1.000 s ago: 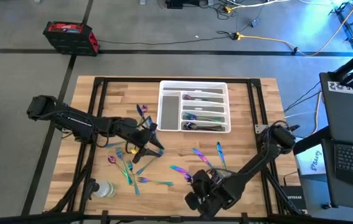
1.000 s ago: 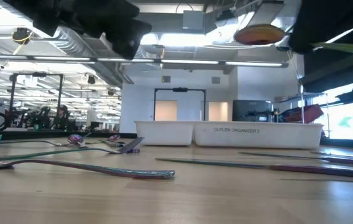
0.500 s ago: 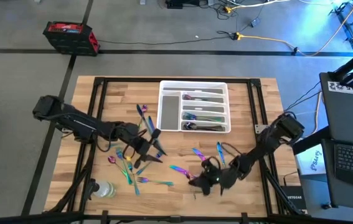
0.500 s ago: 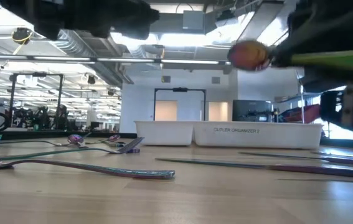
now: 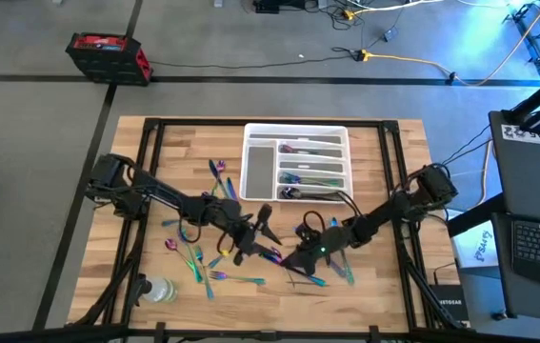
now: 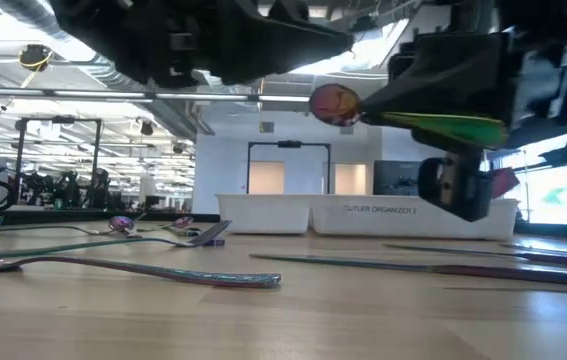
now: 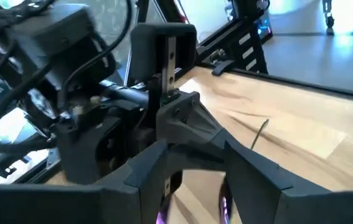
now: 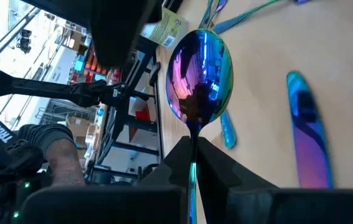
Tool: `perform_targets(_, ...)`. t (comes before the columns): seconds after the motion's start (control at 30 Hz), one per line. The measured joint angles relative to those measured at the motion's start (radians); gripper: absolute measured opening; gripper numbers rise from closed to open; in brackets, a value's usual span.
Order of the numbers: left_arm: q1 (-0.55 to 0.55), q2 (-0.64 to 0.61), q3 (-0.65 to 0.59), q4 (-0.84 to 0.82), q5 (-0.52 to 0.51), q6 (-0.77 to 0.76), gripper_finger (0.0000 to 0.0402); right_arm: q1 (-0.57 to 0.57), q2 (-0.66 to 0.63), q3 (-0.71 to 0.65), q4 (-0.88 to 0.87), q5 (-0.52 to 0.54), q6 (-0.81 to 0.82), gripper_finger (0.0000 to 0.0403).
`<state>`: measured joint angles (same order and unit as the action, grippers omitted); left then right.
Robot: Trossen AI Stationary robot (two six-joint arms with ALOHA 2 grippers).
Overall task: Sort silverware
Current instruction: Put the blue spoon into the tray organizer
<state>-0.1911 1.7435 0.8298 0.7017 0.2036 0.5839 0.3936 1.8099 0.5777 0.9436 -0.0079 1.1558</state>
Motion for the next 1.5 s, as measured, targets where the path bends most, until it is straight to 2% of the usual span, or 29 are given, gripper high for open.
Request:
perform_targets(0.37, 0.058, -0.003, 0.007, -0.065, -0.007, 0.027, 0.0145, -0.11, -0.074, -0.017, -0.062, -0.155, -0.095, 0.0)
perform_targets(0.83, 0.107, -0.031, 0.006, -0.073, -0.008, 0.08, 0.0145, -0.201, -0.301, -0.185, -0.117, -0.186, -0.118, 0.0)
perform_targets(1.17, 0.137, -0.031, 0.006, -0.07, -0.07, 0.2, 0.0145, -0.227, -0.31, -0.185, -0.081, -0.219, -0.124, 0.0)
perform_targets(1.33, 0.146, -0.031, 0.006, -0.07, -0.086, 0.214, 0.0145, -0.226, -0.31, -0.184, -0.079, -0.222, -0.124, 0.0)
perform_targets(1.5, 0.146, -0.018, 0.006, -0.062, -0.096, 0.216, 0.012, -0.226, -0.31, -0.184, -0.072, -0.22, -0.124, 0.0)
